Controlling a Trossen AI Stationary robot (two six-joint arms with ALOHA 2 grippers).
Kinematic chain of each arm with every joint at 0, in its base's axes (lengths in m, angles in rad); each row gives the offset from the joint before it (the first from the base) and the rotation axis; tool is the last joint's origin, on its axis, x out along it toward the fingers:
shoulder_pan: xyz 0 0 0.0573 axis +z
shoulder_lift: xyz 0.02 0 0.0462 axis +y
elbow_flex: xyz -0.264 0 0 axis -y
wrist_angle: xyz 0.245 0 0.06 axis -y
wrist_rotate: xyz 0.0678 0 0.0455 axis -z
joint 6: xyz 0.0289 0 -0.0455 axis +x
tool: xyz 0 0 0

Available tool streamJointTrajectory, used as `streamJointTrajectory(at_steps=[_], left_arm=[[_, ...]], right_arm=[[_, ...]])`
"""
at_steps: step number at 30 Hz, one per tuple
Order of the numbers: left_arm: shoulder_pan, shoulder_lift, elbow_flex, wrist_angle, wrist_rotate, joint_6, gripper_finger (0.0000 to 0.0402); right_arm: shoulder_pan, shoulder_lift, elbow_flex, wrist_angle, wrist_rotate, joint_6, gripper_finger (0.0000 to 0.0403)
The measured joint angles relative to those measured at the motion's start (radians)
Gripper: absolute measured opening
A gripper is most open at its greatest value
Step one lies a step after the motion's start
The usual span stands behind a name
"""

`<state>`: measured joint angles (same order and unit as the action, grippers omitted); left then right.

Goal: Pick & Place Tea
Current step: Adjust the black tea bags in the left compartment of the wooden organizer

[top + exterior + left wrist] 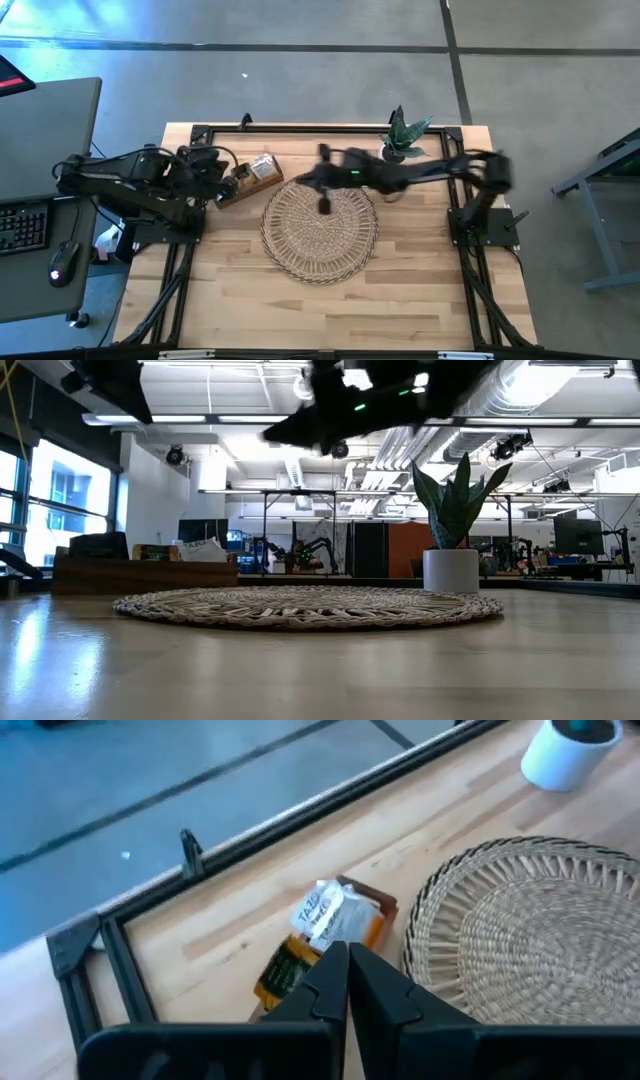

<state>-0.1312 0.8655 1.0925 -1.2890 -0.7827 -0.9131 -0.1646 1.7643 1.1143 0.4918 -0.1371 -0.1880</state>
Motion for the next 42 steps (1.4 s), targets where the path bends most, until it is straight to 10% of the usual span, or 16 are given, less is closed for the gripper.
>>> streamJointTrajectory(at_steps=[19, 42], left_arm=[[-0.007, 0.0, 0.0, 0.0, -0.072, 0.079, 0.0011], [-0.007, -0.001, -0.025, -0.11, 0.004, -0.055, 0.0005]], right_arm=[[0.072, 0.851, 0.996, -0.092, 0.039, 0.033, 0.0], [0.011, 0.832, 1.108, -0.467, -0.021, 0.122, 0.0]])
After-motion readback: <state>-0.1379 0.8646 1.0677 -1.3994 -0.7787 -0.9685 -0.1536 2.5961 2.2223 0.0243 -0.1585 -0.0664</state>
